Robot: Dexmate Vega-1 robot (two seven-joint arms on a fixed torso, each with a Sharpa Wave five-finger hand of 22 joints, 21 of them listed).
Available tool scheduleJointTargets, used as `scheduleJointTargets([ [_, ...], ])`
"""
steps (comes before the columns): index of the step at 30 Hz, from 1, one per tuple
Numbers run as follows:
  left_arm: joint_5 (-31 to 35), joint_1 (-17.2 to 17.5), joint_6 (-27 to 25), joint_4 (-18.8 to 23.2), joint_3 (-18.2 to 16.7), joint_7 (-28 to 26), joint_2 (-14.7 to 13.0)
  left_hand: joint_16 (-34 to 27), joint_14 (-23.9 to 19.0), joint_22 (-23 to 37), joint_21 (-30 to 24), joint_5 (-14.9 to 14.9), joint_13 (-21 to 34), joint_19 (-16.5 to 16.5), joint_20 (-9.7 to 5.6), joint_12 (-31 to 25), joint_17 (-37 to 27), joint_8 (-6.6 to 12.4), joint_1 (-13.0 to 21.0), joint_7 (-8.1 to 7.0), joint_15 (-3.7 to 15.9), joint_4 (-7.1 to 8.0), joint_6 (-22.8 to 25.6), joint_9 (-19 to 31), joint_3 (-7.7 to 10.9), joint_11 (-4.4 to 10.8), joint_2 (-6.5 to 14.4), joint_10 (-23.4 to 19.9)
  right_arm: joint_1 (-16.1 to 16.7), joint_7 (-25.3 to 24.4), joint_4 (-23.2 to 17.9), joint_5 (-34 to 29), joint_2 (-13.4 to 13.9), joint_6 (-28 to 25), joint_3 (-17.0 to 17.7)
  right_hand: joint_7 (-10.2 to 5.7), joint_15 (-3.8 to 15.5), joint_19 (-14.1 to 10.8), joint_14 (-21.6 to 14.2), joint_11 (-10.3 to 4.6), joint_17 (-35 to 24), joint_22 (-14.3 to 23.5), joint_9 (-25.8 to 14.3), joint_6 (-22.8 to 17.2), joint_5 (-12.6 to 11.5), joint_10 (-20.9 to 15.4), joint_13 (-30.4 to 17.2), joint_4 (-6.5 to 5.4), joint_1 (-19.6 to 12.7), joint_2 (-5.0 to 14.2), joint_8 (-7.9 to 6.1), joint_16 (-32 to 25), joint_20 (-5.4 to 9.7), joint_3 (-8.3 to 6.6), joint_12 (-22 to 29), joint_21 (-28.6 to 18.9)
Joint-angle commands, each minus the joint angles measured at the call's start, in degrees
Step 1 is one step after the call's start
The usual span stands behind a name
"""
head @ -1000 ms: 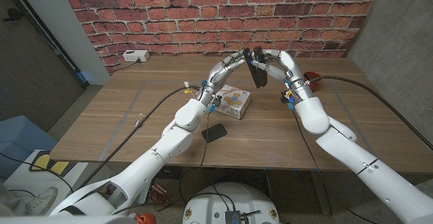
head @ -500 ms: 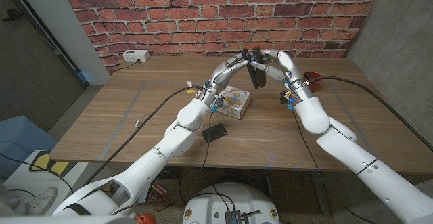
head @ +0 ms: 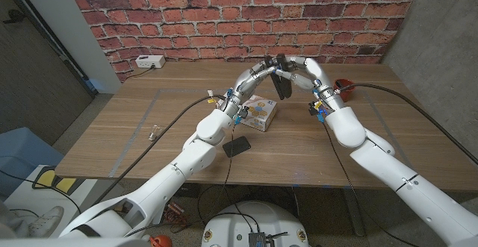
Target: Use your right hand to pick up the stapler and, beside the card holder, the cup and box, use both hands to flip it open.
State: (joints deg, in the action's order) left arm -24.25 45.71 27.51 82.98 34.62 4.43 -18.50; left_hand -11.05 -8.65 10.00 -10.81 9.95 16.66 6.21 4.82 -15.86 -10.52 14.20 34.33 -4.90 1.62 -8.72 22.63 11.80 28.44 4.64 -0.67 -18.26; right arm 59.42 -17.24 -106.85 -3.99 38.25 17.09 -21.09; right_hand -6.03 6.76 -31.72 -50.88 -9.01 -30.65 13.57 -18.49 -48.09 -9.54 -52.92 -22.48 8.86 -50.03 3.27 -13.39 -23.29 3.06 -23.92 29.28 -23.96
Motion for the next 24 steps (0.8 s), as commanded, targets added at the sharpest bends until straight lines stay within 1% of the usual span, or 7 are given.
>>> scheduleJointTargets([
  [1,-1.34,0.38,0.62,-0.35,-0.12,0.94,0.36,0.28,0.67,0.08,0.01,-0.11,0.37,-0.5,0.18,0.5,-0.14,0.47,0.51,0.29,-0.17,-0.03,0.86,0.3,-0.49,-0.39,0.15,1.05,-0.33,1.89,0.82,1.13,0.4,1.8,-0.11,-0.06,7.01,0.46,-0.24,-2.31,-0.17,0.14,-0.23,0.25,-0.36,-2.32,-0.37,-2.53,-7.61,7.49,-0.15,0.21,4.03,-2.77,0.23,-0.44],
  [3,-1.54,0.36,0.76,-0.57,-0.11,1.05,0.58,0.24,0.74,0.08,0.0,-0.11,0.44,-0.55,0.17,0.48,-0.14,0.67,0.54,0.83,-0.21,0.0,1.42,0.4,-0.55,-0.35,0.27,1.07,-0.42,2.0,0.87,1.06,0.4,1.79,-0.12,-0.07,7.01,0.45,-0.23,-2.29,-0.19,0.13,-0.24,0.28,-0.36,-2.32,-0.41,-2.52,-7.62,7.49,-0.14,0.22,4.03,-2.78,0.23,-0.47],
  [8,-2.06,0.37,0.93,-0.91,-0.09,1.3,0.99,-0.4,-0.39,0.08,-0.13,-0.11,0.8,-0.56,0.03,-0.73,-0.14,0.9,0.65,1.45,0.71,0.08,2.22,0.78,-0.91,1.18,0.66,-1.73,-0.51,2.27,0.96,1.13,0.4,1.89,-0.08,-0.06,7.01,0.55,-0.19,-2.3,-0.25,0.13,-0.25,0.22,-0.36,-2.31,-0.52,-2.49,-7.63,7.5,-0.16,0.27,3.98,-2.79,0.25,-0.53],
  [13,-2.11,0.55,0.93,-0.91,-0.2,0.73,1.39,-0.82,-1.41,0.07,-0.29,-0.05,1.15,-0.31,-0.18,-1.71,-0.13,1.5,1.11,0.9,1.27,0.01,3.85,1.07,-0.98,2.15,1.3,-4.21,-0.48,2.48,1.14,1.51,0.39,1.95,0.08,-0.07,7.01,0.64,-0.17,-2.3,-0.33,0.12,-0.27,0.25,-0.36,-2.32,-0.67,-2.46,-7.63,7.51,-0.14,0.31,3.95,-2.81,0.29,-0.62],
  [15,-2.33,0.69,0.89,-0.84,-0.26,0.55,1.58,-1.07,-2.06,0.06,-0.34,-0.04,1.39,-0.16,-0.22,-2.37,-0.12,1.93,1.47,0.3,1.63,-0.04,5.1,1.19,-1.0,3.15,1.76,-6.02,-0.47,2.66,1.25,1.85,0.4,2.08,0.14,-0.1,7.01,0.66,-0.17,-2.26,-0.36,0.11,-0.28,0.27,-0.36,-2.32,-0.72,-2.46,-7.63,7.51,-0.13,0.32,3.96,-2.81,0.3,-0.66],
  [18,-2.4,0.71,0.83,-0.89,-0.21,0.52,1.72,-1.36,-2.78,0.06,-0.4,-0.04,1.71,0.03,-0.45,-3.09,-0.13,2.67,1.9,-0.33,2.16,-0.09,7.04,1.42,-1.03,3.21,2.35,-8.02,-0.47,2.91,1.31,2.07,0.46,2.06,0.15,0.01,7.01,0.69,-0.17,-2.3,-0.4,0.11,-0.29,0.19,-0.36,-2.31,-0.8,-2.45,-7.63,7.52,-0.16,0.34,3.94,-2.82,0.31,-0.72],
  [24,-2.9,0.53,0.8,-1.23,-0.01,1.03,2.1,-1.66,-3.58,0.05,-0.43,0.01,2.24,0.21,-0.67,-3.82,-0.15,3.09,2.76,-0.92,2.61,-0.23,8.13,1.67,-0.85,3.78,3.36,-9.94,-0.44,3.02,1.42,2.18,0.46,2.06,0.15,0.01,7.01,0.72,-0.26,-2.22,-0.55,0.09,-0.31,0.2,-0.36,-2.45,-1.0,-2.44,-7.61,7.55,-0.15,0.34,3.91,-2.82,0.41,-0.88],
])
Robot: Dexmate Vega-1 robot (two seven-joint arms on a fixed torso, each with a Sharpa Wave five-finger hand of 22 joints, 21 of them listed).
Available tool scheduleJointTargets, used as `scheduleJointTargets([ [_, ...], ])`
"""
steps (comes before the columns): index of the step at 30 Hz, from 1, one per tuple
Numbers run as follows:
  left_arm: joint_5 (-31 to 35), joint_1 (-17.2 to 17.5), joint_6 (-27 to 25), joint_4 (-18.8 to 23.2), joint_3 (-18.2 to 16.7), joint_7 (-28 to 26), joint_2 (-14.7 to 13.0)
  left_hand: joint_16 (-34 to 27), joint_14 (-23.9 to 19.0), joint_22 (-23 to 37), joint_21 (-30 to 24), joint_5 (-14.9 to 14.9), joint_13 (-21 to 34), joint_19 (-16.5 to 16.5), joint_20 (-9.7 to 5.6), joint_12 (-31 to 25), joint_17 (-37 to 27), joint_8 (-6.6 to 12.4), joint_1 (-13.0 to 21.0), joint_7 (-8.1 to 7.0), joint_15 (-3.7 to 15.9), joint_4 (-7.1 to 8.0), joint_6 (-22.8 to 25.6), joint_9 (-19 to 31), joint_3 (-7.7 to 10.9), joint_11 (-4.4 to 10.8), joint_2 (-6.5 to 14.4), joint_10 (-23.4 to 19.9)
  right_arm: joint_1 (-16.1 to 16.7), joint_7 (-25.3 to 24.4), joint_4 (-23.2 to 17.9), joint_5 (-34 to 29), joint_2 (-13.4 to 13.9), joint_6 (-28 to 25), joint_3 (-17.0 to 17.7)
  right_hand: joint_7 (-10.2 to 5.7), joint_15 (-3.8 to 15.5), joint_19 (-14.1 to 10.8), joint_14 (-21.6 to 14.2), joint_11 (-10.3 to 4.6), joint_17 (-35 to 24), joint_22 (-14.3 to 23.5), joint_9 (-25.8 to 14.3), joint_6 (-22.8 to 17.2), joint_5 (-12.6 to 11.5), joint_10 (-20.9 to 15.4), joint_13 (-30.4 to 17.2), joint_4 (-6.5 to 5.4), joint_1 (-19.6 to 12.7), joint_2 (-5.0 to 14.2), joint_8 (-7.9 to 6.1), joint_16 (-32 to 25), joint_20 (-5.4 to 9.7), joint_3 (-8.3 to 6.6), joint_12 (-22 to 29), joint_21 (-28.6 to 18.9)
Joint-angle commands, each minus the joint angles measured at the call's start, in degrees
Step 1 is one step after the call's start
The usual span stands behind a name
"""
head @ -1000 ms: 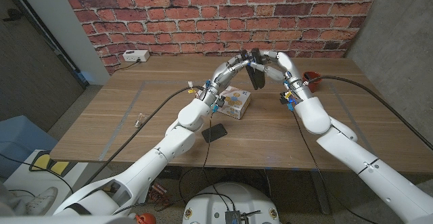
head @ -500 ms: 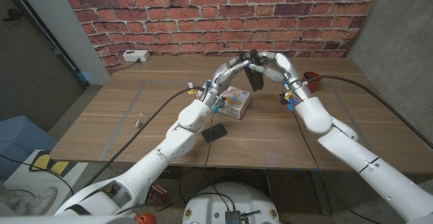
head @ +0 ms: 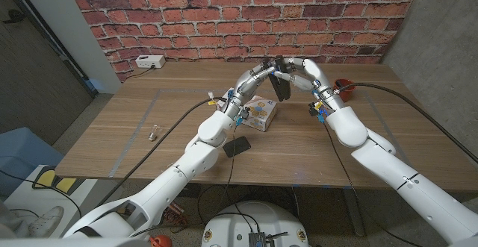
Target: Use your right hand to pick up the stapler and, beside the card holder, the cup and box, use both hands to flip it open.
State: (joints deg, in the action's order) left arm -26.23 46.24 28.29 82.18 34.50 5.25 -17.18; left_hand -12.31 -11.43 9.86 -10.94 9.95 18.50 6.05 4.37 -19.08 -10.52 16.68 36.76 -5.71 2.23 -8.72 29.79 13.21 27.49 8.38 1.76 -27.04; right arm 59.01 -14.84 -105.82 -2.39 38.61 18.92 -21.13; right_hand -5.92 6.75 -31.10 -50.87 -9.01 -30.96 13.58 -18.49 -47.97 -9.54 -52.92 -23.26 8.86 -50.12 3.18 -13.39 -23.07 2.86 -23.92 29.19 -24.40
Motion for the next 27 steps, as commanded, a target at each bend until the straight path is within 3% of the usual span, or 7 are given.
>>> scheduleJointTargets([
  [1,-1.04,-0.03,0.02,-0.49,0.13,0.29,0.86,-0.43,-0.89,0.19,-0.3,0.01,0.5,0.37,-0.26,-0.69,-0.16,0.65,0.45,-0.14,2.03,-0.25,1.05,0.31,0.12,0.42,1.07,-1.41,-0.01,0.58,0.39,0.54,0.1,0.24,0.21,-0.08,7.01,0.13,-0.27,-2.22,-0.24,0.08,-0.31,0.09,-0.36,-2.44,-0.24,-2.43,-7.52,7.64,-0.15,0.12,4.13,-2.83,0.5,-0.45],
  [6,-1.27,0.05,-0.32,-0.54,0.18,0.11,1.13,-0.6,-1.37,0.18,-0.23,0.03,1.51,0.3,-0.24,-1.61,-0.21,1.29,1.56,-0.48,2.6,-0.4,2.23,0.83,0.27,1.24,2.37,-3.3,0.35,0.3,0.33,0.68,0.12,0.35,0.52,-0.09,7.01,0.16,-0.31,-2.28,-0.32,0.07,-0.32,0.12,-0.36,-2.38,-0.36,-2.42,-7.51,7.64,-0.13,0.13,4.11,-2.83,0.5,-0.55],
  [17,-2.89,2.02,0.09,-0.28,-0.59,-2.28,2.78,-2.03,-5.13,0.18,-0.53,-0.11,4.83,1.86,-0.87,-4.49,-0.56,6.35,4.84,-1.33,4.39,-0.69,12.2,3.26,-0.34,2.47,5.45,-10.87,0.86,0.39,0.66,1.87,-0.12,1.18,0.89,-0.11,7.01,0.24,-0.3,-2.26,-0.38,0.05,-0.36,0.08,-0.36,-2.41,-0.65,-2.41,-7.48,7.67,-0.13,0.28,4.12,-2.85,0.56,-0.79],
  [27,-3.81,1.96,0.26,-0.73,-0.44,-0.76,2.66,-2.46,-6.14,0.19,-0.48,-0.04,5.55,2.11,-1.15,-4.9,-0.69,7.79,5.76,-2.18,5.23,-0.75,15.93,2.99,-1.05,3.3,5.52,-13.73,0.98,0.5,0.66,2.12,-0.25,1.18,0.92,-0.07,7.02,0.28,-0.36,-2.25,-0.46,0.03,-0.38,0.12,-0.35,-2.4,-0.75,-2.38,-7.47,7.64,-0.11,0.32,4.08,-2.84,0.54,-0.95],
])
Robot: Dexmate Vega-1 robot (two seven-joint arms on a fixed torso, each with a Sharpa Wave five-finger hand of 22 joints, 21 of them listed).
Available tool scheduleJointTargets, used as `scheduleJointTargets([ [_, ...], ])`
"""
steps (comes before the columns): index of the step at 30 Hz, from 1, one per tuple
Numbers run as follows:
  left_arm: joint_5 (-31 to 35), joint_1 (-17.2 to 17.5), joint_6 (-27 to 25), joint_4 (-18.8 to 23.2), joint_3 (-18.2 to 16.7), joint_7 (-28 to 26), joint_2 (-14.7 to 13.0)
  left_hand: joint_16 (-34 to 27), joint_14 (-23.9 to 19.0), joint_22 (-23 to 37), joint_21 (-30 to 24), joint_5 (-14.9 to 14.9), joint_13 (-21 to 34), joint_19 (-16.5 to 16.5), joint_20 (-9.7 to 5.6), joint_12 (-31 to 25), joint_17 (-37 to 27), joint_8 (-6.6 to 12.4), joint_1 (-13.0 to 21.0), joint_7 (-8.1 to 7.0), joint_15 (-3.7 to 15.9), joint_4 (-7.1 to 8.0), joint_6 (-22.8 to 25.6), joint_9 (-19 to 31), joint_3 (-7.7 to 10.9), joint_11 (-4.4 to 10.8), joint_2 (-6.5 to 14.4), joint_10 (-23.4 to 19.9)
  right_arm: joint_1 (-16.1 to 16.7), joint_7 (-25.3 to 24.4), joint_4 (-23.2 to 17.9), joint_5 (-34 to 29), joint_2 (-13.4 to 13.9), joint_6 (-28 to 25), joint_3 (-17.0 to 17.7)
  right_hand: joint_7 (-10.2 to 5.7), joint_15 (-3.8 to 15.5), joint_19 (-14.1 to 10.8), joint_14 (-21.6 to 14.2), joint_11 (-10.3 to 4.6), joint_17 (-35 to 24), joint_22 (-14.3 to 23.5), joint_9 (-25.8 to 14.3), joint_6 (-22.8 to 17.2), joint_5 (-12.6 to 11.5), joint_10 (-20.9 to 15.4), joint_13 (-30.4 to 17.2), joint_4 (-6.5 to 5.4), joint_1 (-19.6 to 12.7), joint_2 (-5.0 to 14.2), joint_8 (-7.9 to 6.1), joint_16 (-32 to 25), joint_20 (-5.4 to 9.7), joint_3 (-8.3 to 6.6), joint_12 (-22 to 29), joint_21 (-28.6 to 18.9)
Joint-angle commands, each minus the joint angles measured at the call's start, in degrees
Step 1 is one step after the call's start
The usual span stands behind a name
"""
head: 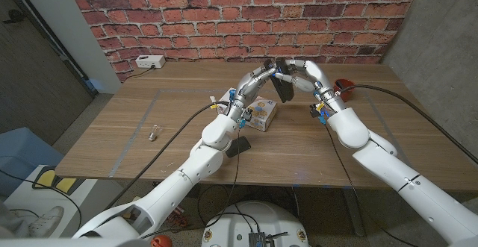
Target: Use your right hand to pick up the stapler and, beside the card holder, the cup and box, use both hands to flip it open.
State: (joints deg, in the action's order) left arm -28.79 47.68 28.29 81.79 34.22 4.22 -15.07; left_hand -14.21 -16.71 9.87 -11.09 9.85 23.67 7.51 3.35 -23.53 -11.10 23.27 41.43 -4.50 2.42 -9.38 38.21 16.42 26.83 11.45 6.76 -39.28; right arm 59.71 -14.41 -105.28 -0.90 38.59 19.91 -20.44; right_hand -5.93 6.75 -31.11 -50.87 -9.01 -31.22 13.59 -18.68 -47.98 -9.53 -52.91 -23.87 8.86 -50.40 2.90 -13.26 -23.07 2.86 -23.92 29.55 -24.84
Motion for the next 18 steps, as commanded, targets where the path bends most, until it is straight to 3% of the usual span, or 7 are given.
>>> scheduleJointTargets([
  [1,-1.28,0.58,0.3,-0.32,-0.19,0.18,0.61,-0.63,-1.04,0.18,-0.32,0.09,0.46,0.68,-0.04,-0.55,-0.12,1.27,1.36,-3.45,5.14,-0.16,7.67,-0.27,-0.37,0.26,0.62,-1.97,0.29,0.08,0.13,0.59,-0.2,0.21,0.25,-0.01,7.02,0.28,-0.37,-2.27,-0.21,0.02,-0.2,0.14,-0.36,-2.44,-0.15,-2.38,-7.19,7.92,-0.23,0.32,4.08,-2.84,0.2,-0.53],
  [18,-1.22,1.05,0.17,0.55,-0.4,-0.19,0.3,-1.13,-1.78,0.19,-0.25,0.09,1.14,0.74,-0.2,-0.79,-0.39,2.58,3.22,-3.02,5.57,-0.13,10.78,-0.75,-0.47,0.41,1.63,-4.83,0.32,0.21,1.08,2.07,-1.01,1.5,0.29,0.11,7.01,0.41,-0.54,-2.27,-0.38,-0.02,-0.24,-0.08,-0.36,-2.51,-0.19,-2.34,-7.17,7.94,-0.29,0.38,4.12,-2.84,0.08,-0.86],
])
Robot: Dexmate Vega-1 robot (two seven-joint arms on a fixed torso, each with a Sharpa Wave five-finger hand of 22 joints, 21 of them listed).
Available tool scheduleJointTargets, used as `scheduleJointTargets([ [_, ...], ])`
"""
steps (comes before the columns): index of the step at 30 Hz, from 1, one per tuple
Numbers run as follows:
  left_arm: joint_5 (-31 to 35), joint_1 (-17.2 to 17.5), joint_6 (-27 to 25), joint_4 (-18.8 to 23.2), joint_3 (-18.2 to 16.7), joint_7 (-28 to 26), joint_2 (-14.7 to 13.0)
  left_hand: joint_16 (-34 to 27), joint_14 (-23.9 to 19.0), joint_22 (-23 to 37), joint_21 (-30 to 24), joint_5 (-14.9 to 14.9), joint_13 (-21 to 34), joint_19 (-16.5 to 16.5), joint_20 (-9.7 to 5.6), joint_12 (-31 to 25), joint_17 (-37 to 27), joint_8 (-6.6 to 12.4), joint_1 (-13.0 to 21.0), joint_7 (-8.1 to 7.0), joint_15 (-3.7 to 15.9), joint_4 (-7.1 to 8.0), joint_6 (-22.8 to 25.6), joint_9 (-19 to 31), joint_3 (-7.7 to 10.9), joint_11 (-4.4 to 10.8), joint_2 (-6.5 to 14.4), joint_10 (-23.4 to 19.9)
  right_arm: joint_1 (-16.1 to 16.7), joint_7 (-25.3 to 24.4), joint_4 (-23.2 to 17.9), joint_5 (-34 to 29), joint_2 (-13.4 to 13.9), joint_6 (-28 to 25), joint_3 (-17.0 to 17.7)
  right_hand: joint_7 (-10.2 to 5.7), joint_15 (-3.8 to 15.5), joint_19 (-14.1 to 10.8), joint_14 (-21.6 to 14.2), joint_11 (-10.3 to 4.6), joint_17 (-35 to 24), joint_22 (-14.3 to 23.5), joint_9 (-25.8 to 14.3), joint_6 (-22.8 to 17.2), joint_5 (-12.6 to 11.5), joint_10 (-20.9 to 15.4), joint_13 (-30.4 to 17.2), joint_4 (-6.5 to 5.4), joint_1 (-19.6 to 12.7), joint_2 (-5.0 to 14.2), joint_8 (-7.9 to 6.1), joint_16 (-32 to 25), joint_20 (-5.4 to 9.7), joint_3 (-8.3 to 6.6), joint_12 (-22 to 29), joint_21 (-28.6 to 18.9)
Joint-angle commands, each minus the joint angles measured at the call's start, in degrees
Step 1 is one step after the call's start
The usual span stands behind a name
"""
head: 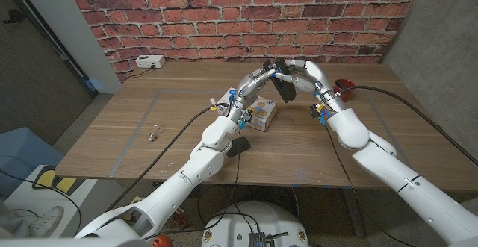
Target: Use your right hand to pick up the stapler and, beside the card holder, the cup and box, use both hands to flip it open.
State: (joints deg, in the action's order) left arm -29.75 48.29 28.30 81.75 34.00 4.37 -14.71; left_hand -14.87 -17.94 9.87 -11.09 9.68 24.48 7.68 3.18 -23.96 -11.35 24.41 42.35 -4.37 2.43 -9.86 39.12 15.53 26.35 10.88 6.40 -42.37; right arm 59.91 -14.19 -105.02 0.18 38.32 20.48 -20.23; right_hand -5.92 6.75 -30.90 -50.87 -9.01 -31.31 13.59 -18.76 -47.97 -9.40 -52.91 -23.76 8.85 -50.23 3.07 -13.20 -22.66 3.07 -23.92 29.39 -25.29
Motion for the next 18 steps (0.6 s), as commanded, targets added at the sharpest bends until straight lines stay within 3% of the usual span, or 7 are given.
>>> scheduleJointTargets([
  [1,-0.24,0.49,0.16,0.64,-0.21,-0.41,-0.09,-0.48,-0.57,0.18,-0.25,0.26,0.35,0.56,-0.03,-0.36,-0.14,1.43,2.35,-3.3,5.55,0.35,9.87,0.13,0.0,0.98,1.99,-1.78,0.13,-0.06,0.9,1.04,-0.81,1.07,0.1,0.17,7.01,0.22,-0.55,-2.26,-0.32,-0.03,-0.17,-0.11,-0.49,-2.5,-0.32,-2.34,-7.34,7.77,-0.36,-0.02,3.92,-2.85,0.23,-0.43],
  [18,-0.04,1.58,0.71,1.47,-0.65,-1.75,-0.1,-0.73,-0.82,0.19,-0.25,0.19,0.76,0.59,-0.17,-0.09,-0.26,1.76,2.8,-3.23,5.56,0.56,10.44,-0.13,-0.39,0.91,2.2,-2.42,0.34,-0.52,1.89,2.13,-2.25,2.87,0.22,0.36,7.02,0.36,-0.71,-2.08,-0.6,-0.07,-0.23,-0.17,-0.51,-2.59,-0.56,-2.24,-7.4,7.77,-0.34,0.02,3.98,-2.9,0.23,-0.82],
])
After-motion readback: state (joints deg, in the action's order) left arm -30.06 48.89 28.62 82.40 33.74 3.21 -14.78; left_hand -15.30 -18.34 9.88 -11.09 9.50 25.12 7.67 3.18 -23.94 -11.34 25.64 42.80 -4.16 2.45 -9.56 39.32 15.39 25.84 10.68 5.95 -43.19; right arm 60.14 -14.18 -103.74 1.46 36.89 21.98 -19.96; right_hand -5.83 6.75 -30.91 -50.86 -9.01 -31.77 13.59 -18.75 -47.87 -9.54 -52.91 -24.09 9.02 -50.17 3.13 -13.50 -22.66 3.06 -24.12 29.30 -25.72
